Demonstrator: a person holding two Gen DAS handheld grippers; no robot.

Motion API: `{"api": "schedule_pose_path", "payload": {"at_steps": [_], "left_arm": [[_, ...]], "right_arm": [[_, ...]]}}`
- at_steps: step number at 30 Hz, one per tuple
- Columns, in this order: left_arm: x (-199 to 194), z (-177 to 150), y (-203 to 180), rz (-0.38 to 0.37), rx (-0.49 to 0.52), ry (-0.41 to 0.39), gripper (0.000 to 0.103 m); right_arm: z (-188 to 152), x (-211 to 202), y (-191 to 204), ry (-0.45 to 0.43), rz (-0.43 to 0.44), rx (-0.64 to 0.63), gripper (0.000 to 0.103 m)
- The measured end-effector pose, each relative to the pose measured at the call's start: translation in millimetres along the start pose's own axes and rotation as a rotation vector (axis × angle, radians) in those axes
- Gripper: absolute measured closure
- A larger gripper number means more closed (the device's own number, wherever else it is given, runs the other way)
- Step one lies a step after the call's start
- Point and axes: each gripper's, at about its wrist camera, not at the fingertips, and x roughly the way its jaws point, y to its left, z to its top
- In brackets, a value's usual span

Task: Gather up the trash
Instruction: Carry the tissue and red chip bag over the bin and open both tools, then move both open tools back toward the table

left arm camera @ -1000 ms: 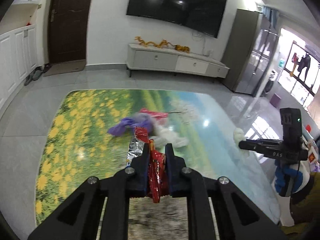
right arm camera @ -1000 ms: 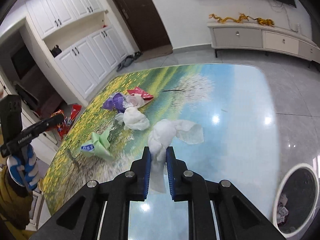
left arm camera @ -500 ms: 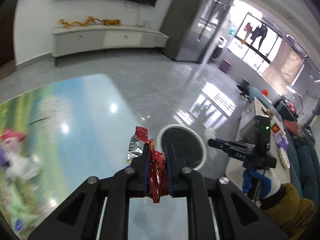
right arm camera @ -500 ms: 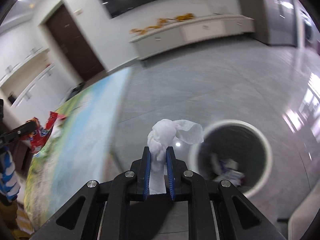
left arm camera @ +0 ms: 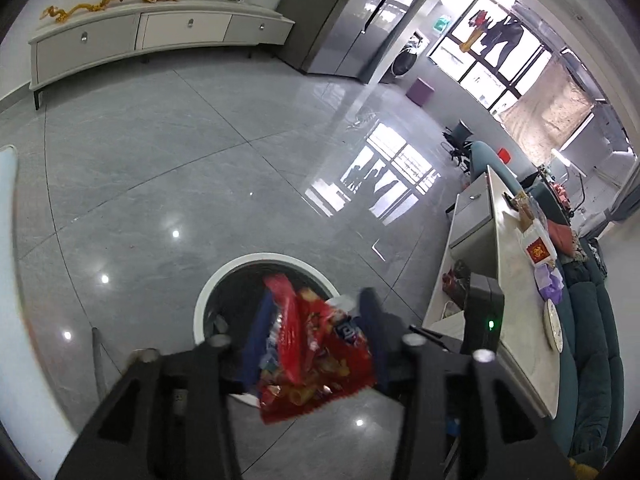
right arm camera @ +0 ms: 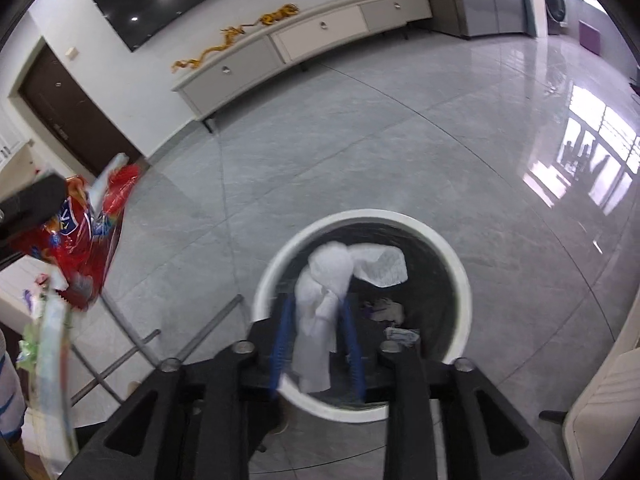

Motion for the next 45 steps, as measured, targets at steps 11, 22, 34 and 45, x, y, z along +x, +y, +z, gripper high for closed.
{"api": "schedule_pose_path", "payload": {"at_steps": [11, 22, 34, 45], "left_arm": [[-22.3, -12.7, -8.3, 0.050, 0.048, -0.046, 0.047], [-130.6, -53.5, -4.3, 0.099, 0.080, -0.158, 0.047], [-270.9, -139.9, 80.2, 0.285, 0.017, -0.292, 0.047], [-368.0, -197.4, 224.1, 0.546, -0.112, -0.314, 0.047]], "right_arm": [[-12.0, -9.7, -14.5, -0.028, -0.007, 0.049, 0.058], [-23.8, -80.7, 29.3, -0.164, 0.028, 0.012, 0.058], [-38.3, -129.9, 127.8, -0.208, 0.073, -0.155, 0.058], [-27.8, -108.8, 273.4, -0.162, 0.193, -0.426, 0.058]]}}
